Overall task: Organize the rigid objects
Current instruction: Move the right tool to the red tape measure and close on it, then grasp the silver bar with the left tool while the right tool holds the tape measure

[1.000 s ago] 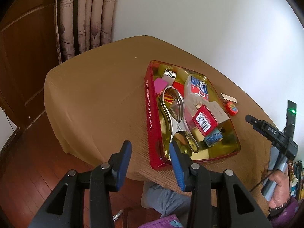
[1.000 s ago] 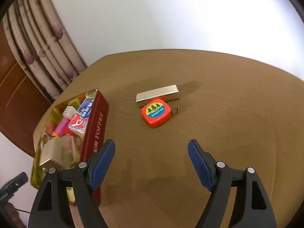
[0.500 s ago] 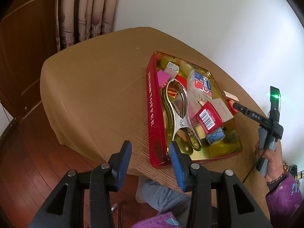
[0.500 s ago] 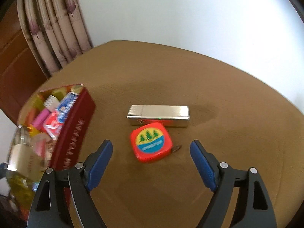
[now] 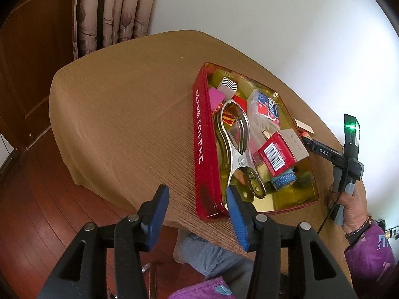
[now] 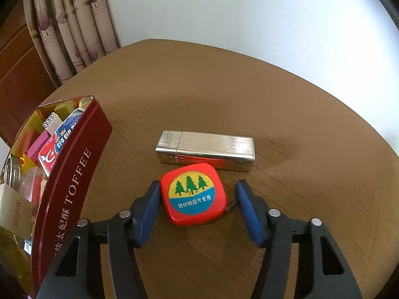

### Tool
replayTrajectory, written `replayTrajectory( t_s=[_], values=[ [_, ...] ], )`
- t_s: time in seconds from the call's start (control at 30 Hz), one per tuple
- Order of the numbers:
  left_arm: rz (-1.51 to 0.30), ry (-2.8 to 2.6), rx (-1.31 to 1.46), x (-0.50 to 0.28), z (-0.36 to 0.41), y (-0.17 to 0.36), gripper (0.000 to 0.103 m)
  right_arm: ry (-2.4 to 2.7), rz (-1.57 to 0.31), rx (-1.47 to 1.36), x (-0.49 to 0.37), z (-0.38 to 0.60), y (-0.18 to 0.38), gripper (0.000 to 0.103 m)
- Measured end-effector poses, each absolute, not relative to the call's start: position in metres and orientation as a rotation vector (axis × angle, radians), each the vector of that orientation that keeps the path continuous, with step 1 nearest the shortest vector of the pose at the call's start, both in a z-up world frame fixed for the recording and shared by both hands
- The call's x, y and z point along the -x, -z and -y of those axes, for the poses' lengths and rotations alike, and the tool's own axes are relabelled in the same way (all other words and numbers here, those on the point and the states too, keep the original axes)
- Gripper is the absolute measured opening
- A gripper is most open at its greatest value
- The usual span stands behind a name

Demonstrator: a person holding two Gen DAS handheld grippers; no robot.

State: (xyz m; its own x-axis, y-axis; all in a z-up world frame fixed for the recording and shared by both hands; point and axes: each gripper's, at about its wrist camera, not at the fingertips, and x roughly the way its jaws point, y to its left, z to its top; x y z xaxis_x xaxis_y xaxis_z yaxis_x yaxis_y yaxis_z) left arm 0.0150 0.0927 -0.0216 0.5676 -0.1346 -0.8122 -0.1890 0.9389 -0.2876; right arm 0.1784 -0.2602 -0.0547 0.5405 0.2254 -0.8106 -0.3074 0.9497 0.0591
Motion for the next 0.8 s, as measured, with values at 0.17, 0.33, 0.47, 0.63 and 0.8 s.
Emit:
replayTrajectory(
  t_s=[0.17, 0.33, 0.47, 0.63, 0.8],
  values=[
    [-0.964, -0.046, 0.338, -0.014, -0.089, 0.020, 0.049, -0.277, -0.964, 0.105, -0.160, 0.276, 0.052, 0.050],
    [-0.918, -0.062, 0.296, -0.006, -0.083, 0.009, 0.049, -0.199, -0.957, 0.075, -0.118, 0.319, 0.052, 0.050],
    [-0.856, -0.045, 0.234, 0.004, -0.069, -0.006, 0.049, -0.116, -0.940, 0.042, -0.079, 0.368, 0.054, 0.050],
    [-0.810, 0.080, 0.068, 0.007, -0.021, -0.038, 0.049, -0.055, -0.917, 0.030, -0.046, 0.414, 0.056, 0.050],
    [-0.774, 0.250, -0.181, -0.014, 0.048, -0.075, 0.049, -0.046, -0.914, -0.001, -0.034, 0.432, 0.059, 0.052]
  ],
)
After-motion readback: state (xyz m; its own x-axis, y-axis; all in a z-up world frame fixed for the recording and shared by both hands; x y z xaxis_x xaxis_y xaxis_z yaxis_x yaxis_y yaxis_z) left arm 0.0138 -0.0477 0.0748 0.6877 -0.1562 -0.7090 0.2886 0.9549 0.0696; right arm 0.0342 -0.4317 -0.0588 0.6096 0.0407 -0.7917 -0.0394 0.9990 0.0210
